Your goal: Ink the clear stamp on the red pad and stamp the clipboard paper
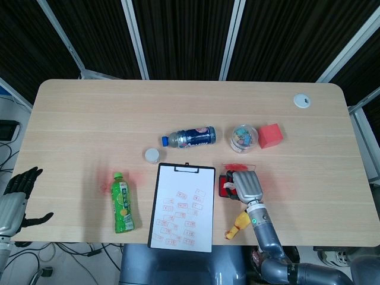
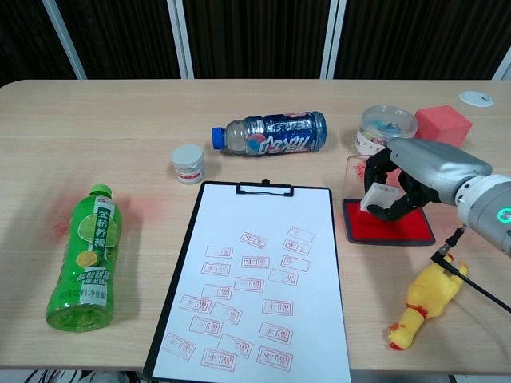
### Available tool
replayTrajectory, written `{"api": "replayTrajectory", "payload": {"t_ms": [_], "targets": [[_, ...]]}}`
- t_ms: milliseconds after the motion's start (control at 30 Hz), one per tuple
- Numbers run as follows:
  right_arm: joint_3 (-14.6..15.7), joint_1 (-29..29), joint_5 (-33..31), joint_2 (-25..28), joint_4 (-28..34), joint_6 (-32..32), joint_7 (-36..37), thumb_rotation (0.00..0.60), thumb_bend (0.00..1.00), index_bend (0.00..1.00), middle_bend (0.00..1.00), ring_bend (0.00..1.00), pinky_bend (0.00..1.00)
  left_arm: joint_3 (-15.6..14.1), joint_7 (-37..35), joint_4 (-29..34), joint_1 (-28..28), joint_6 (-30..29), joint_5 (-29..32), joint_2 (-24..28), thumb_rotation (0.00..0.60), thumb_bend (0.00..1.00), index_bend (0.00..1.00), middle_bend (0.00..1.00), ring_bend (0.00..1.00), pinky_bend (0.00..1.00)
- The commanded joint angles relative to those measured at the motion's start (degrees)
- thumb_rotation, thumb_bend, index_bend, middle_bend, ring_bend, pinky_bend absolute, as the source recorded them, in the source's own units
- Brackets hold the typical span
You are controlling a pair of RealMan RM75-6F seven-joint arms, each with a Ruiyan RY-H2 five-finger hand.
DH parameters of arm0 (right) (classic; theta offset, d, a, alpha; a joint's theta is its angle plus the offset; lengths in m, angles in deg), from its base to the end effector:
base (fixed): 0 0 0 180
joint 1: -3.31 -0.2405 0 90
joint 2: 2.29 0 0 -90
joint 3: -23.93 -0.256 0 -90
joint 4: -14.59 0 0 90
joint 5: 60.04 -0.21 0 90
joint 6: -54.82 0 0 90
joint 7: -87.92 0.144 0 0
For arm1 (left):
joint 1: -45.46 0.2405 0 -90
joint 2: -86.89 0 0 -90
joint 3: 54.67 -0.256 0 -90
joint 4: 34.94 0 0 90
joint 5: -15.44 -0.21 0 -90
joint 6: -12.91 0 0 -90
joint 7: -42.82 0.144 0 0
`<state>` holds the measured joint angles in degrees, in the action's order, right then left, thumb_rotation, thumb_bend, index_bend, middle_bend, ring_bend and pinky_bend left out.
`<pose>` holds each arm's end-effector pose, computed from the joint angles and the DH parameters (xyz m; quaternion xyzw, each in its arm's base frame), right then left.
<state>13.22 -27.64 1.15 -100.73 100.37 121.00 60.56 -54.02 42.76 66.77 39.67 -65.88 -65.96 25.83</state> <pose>-0.1744 -0.2938 -0.0434 0.6646 -0.4461 0.3691 0.4722 -0.2980 0.1733 0.1447 -0.5833 -0.4754 -0.3662 0.5474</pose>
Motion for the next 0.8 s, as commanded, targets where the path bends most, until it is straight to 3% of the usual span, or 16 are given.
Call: {"api": "replayTrajectory", "payload": {"t_ms": [33,400,800], "targets": [[-0.7,-0.4,0.6,0.8,2.5,0.9,-0.9,0.600,0.65,0.97,0.84,0.88,0.88,0.1,-0.1,0.1,-0.1,0.2,0.3,0.0,0.600,0.01,0.00,0.00,0.00,0.00],[-2.0,-2.4,-1.5,-2.1,7.0,2.0,-5.9,0.600,0.64,0.97,0.84,0.88,0.88,0.5,-1.0,0.5,-0.4,0.8,1.2,0.3,0.600,0.01,0.00,0.00,0.00,0.00],[-4.0,-6.1,-4.9,-9.7,4.0,2.6,-10.5,0.600,0.64,0.97,0.84,0.88,0.88,1.1,-3.6,0.6,-0.9,2.2,2.4,1.2,0.600,0.01,0.00,0.00,0.00,0.00]]}}
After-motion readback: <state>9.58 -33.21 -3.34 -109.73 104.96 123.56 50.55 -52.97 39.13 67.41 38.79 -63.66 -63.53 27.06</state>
